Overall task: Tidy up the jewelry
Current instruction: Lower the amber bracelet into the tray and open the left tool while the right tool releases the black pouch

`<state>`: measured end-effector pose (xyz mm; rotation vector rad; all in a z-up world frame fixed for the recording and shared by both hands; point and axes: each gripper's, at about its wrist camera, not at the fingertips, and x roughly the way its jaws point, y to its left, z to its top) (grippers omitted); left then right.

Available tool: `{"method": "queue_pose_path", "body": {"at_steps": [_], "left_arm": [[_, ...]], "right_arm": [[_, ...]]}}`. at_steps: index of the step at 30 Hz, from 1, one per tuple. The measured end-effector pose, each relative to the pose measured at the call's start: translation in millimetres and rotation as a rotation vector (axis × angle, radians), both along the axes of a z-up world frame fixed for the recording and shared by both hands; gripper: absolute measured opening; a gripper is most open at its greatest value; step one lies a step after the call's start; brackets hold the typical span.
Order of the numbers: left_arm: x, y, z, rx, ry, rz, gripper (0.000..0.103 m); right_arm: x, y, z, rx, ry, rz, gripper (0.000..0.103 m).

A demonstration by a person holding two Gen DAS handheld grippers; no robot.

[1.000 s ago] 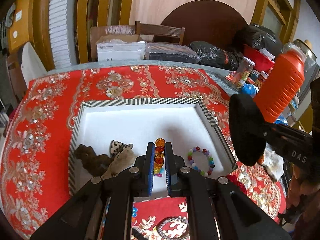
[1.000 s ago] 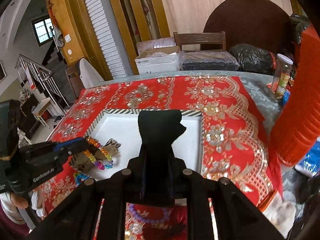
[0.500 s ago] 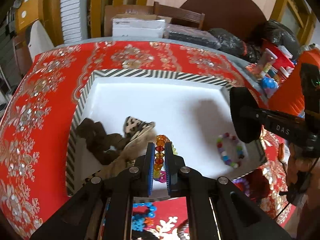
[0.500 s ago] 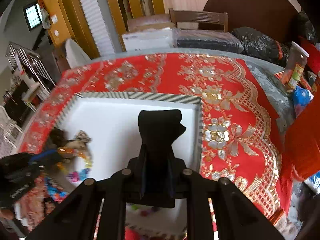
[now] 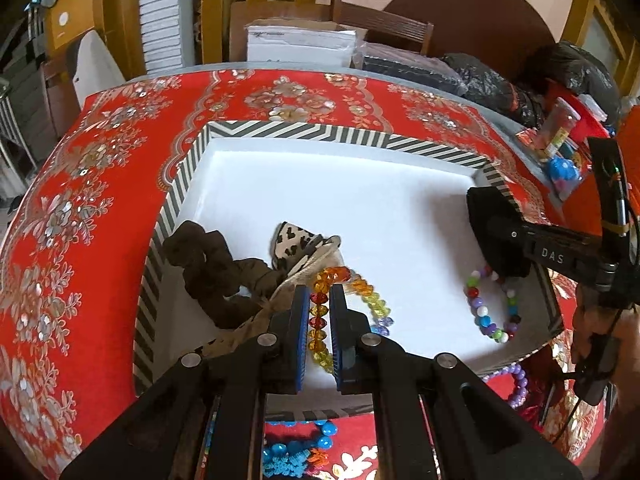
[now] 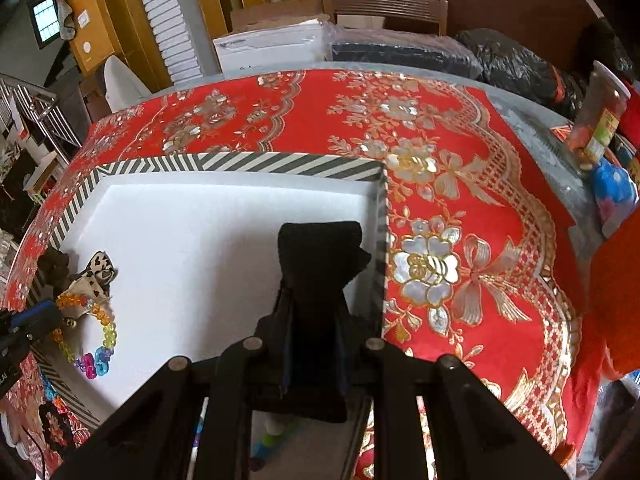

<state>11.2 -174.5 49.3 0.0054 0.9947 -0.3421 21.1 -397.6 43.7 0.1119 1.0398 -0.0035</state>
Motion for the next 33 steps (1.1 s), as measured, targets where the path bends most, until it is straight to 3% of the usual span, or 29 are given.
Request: {"method": "queue_pose_path", "body": {"at_steps": [2,5,7,21,33], "left_arm": [[0,1,-1,-0.006,0.012,0.006,0.03],[-1,2,-1,-0.021,0.015,0.016,0.038],[-4,4,2,-0.036,0.018,0.019,0.038],[-43,1,34,-0.024,-0.079,0.019,0.038],[-84,-4,42,0.013,-0.127,0.007,0.038]], "right_arm": [[2,1,-1,0.005,-0.005,0.015,0.021],[2,3,2,0.022,-0.007,0.022,0.031],[-4,2,7,0.043,-0.02,0.021,0.04],[-91,21,66,0.112,-0.157,-0.002,0.064],[-150,54,72,0.101,-0.178,0.007,0.065]]}}
